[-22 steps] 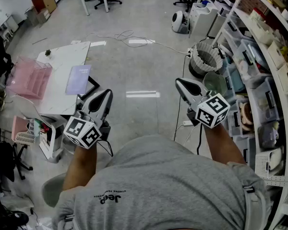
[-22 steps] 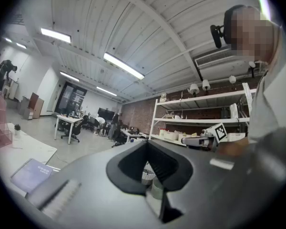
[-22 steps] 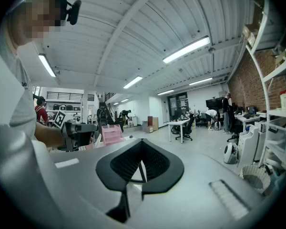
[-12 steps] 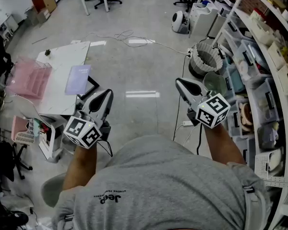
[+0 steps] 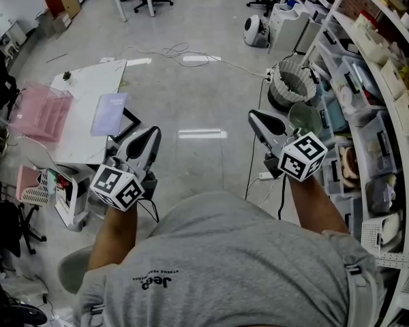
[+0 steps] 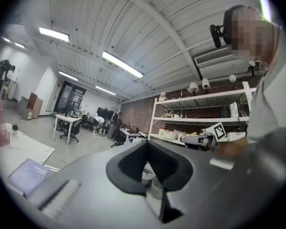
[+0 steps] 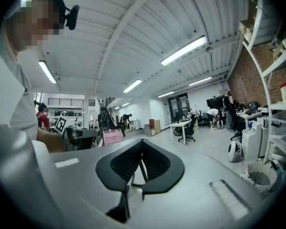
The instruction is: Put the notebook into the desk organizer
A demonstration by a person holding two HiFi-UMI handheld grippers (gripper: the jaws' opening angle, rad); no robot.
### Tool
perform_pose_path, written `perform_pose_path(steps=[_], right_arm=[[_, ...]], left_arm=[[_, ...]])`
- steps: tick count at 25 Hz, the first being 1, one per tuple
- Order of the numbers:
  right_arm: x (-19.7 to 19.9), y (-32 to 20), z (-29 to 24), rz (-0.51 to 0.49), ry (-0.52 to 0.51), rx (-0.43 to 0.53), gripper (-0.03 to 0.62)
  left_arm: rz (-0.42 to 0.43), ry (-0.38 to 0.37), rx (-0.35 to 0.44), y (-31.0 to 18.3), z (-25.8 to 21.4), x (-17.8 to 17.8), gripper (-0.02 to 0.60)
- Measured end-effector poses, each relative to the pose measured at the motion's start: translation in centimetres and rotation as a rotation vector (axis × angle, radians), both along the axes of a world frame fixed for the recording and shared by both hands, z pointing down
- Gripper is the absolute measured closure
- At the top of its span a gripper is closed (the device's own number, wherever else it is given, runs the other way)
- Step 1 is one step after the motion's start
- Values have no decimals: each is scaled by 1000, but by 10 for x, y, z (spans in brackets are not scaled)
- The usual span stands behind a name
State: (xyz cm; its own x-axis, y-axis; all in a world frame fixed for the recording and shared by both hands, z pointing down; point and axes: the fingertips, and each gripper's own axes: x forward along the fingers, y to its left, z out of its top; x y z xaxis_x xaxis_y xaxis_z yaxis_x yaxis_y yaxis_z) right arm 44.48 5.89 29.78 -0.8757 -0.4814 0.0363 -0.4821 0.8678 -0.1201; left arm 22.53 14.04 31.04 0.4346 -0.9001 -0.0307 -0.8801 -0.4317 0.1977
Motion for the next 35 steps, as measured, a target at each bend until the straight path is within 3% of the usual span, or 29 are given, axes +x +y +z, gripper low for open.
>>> perform_pose_path(steps=[1,2,3,5,6,15,20,26,32,35], right_arm=[[2,-1,-3,-8,-29,-9,590],[4,-2,-6,-20,-53,-16,481],[5,-3,-8,-30,-67,-20,333],[9,-6,-9,-35,-69,-15,216],[12,-8,-9,-36,-63,-12,195],[39,-25,-3,-103,-78,-35,180],[25,-45,10,-136,-78,-73,180],[-45,-79,27,-123,-55,-87,180],[-134,-147,28,-10,-31,-75,180],[-171,-182,20,59,-30,-89,180]], left_arm=[[-2,-2,-3,-1,-1,2,525],[-4,-6,-6,-1,-2,5,525],[-4,-11,-6,-1,-3,7,525],[-7,-16,-3,-2,-3,13,525],[-12,-16,-6,-2,-3,17,525],[-73,-26,-16,-5,1,50,525],[-121,-26,-42,-8,9,37,525],[-112,-21,-49,-39,26,-30,525],[11,-4,-10,-135,31,-122,525],[103,-35,-7,-183,20,-157,525]])
